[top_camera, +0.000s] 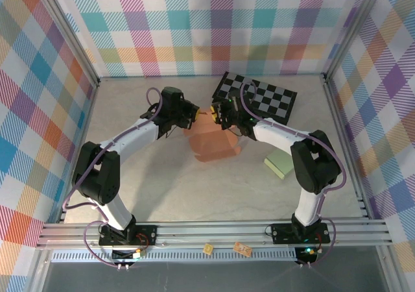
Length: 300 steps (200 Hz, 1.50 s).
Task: Fold the paper box
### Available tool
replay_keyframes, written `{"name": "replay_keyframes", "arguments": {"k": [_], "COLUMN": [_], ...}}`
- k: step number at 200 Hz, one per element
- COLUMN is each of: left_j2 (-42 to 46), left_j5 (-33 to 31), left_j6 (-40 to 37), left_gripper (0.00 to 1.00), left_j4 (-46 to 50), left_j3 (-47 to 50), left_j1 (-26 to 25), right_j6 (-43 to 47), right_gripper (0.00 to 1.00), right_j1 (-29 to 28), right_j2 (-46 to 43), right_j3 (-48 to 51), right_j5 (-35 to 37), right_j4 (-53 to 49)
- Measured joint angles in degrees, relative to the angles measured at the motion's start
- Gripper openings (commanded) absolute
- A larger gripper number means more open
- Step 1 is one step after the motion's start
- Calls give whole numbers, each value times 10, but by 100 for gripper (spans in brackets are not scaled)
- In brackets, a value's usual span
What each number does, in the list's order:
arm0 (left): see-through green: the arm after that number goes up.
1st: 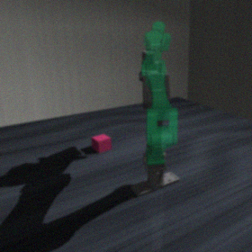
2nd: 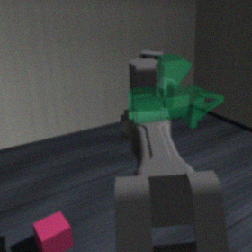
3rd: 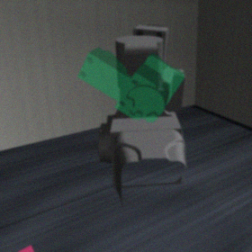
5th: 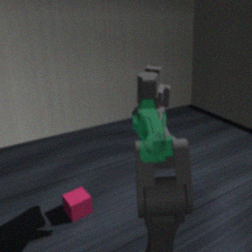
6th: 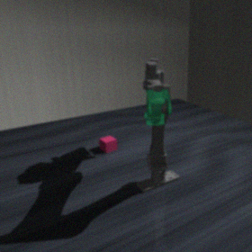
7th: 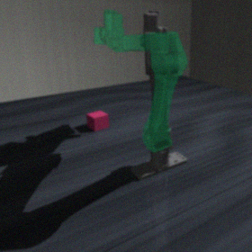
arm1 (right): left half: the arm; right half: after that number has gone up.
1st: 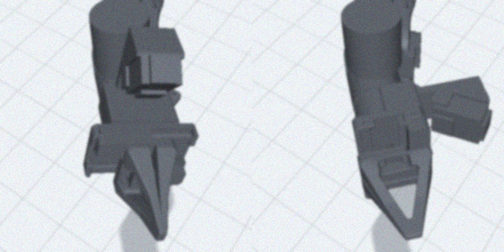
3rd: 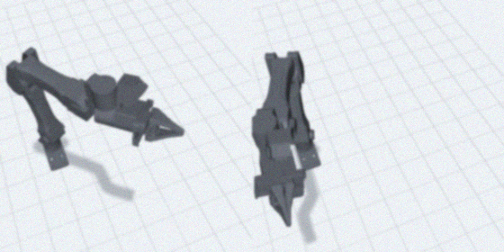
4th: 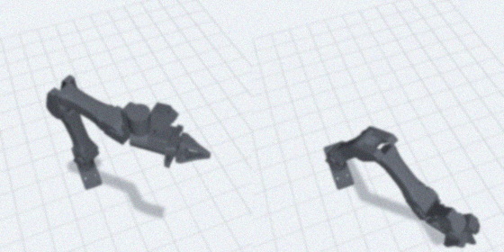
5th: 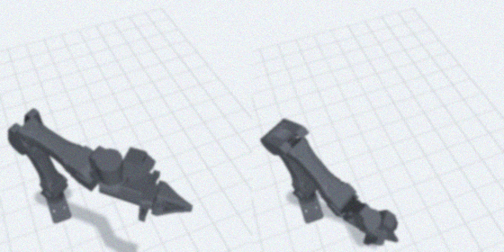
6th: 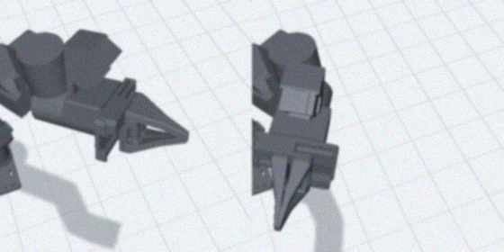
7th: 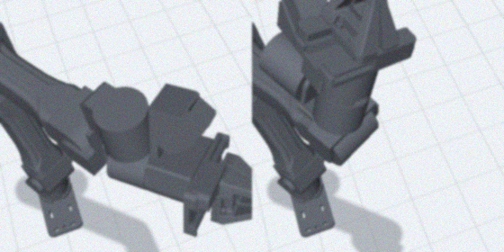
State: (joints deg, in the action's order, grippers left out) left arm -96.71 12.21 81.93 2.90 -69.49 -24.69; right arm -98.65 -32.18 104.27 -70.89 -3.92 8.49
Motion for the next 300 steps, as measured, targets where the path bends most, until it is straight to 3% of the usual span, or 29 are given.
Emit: {"name": "replay_keyframes", "arguments": {"k": [12, 82, 97, 110, 136, 165, 183, 217, 235, 254, 300], "left_j2": [0, 1, 1, 1, 1, 6, 34, 154, 167, 99, -83], "left_j5": [0, 4, 7, 8, 16, 17, 6, -2, 24, 72, 137], "left_j6": [3, 12, 12, 12, 4, -71, -129, -198, -214, -199, -118], "left_gripper": [8, 8, 9, 15, 37, 50, 51, 39, 30, 20, 15], "left_j4": [-4, -21, -25, -28, -29, 29, 65, 88, 47, -44, -281], "left_j3": [2, 17, 17, 17, 18, -12, -27, 42, 109, 172, 244], "left_j1": [2, 10, 11, 12, 16, 26, 40, 112, 153, 173, 170], "right_j6": [-2, -16, -16, -16, -21, -21, -28, -45, -59, -77, -113], "right_gripper": [17, 17, 9, 0, 0, 0, 0, 0, 0, 0, 0], "right_j1": [2, 4, 4, 4, 4, 4, 4, 8, 10, 11, 16], "right_j2": [1, 22, 24, 26, 28, 28, 28, 24, 20, 20, 20], "right_j3": [0, 0, 0, 0, 0, -28, -60, -122, -142, -155, -179], "right_j5": [0, -2, -2, -2, 2, 14, 22, 42, 48, 50, 55], "right_j4": [12, 48, 55, 58, 58, 1, -45, -138, -172, -200, -256]}}
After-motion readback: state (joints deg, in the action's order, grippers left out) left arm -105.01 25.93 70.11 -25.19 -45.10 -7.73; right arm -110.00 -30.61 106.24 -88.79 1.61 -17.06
